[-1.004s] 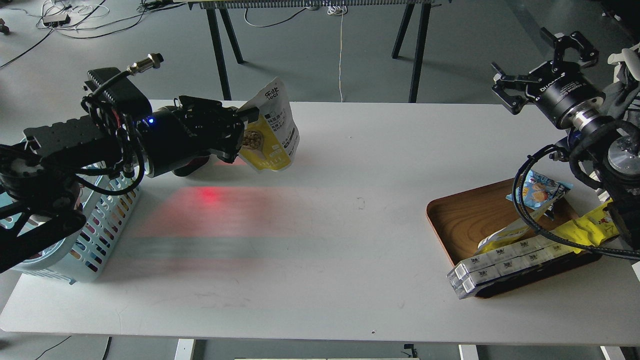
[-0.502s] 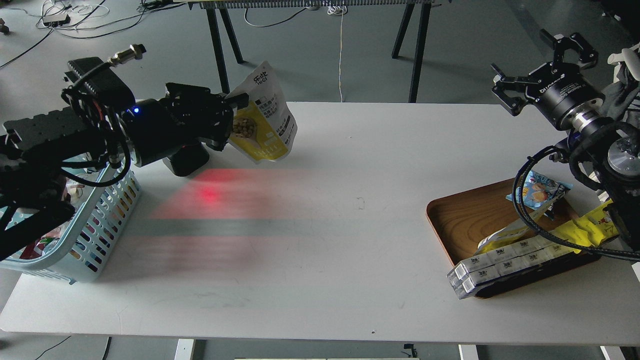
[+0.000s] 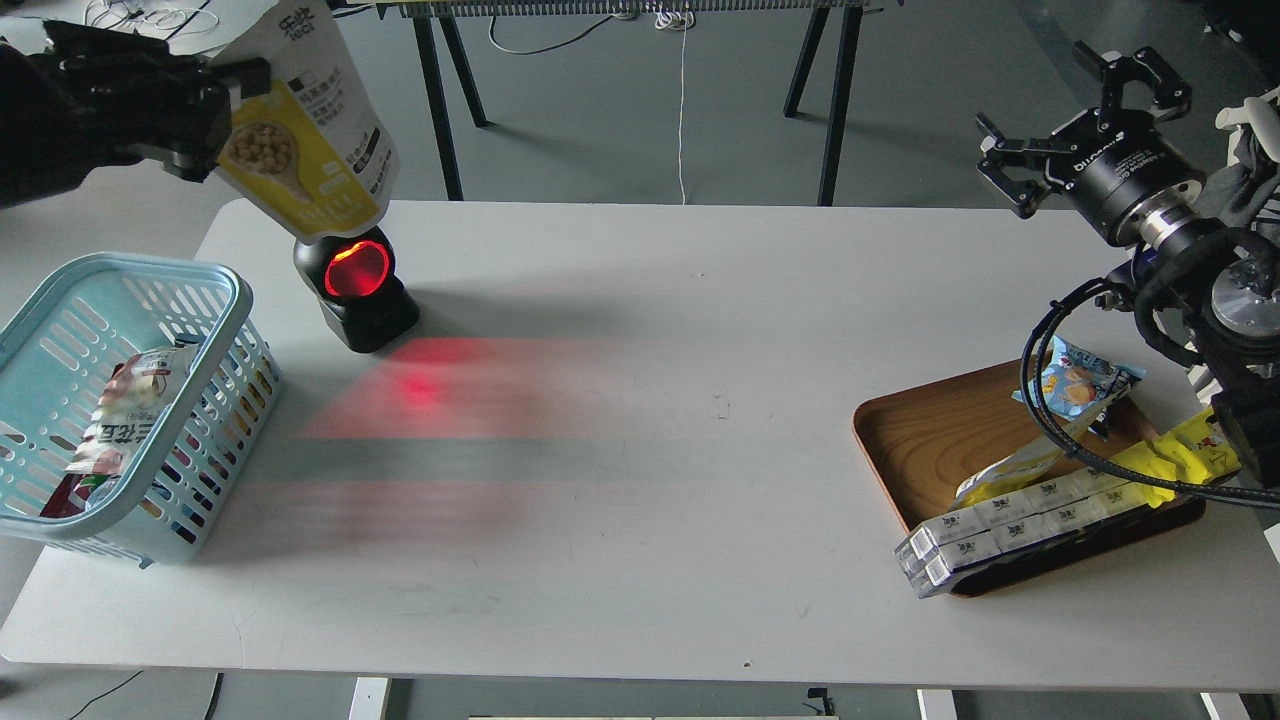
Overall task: Scan snack and place in basket
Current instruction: 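Lift the packet over the blue basket and drop it in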
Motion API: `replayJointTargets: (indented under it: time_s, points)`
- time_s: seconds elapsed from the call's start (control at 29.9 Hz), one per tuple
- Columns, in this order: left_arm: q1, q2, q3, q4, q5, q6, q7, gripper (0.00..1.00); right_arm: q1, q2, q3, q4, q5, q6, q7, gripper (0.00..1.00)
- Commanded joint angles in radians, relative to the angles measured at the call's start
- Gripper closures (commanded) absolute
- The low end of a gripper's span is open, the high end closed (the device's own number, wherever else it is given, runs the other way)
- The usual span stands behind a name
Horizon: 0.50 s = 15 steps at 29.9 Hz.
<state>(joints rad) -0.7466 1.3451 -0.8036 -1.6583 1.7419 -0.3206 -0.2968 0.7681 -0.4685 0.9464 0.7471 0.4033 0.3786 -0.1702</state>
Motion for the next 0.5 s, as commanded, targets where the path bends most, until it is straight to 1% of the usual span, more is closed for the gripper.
replayJointTargets:
  time_s: [0.0,0.1,0.3,0.47]
  points:
    - [0.004,0.092,0.023,0.029,-0.027,0.005,-0.042,0.99,-0.001,0.001,0.000,0.000,0.000,0.000,0.000,0.04]
    - [0.004,0.146,0.049,0.044,-0.047,0.006,-0.059,0.99,-0.001,0.001,0.000,-0.002,0.000,0.000,0.000,0.04]
    - [0.004,0.210,0.153,0.075,-0.050,0.009,-0.062,0.99,-0.001,0.004,-0.001,-0.002,0.000,0.000,0.000,0.04]
    - [0.004,0.223,0.244,0.149,-0.050,0.063,-0.061,0.99,-0.001,0.004,-0.003,-0.002,0.000,0.000,0.000,0.04]
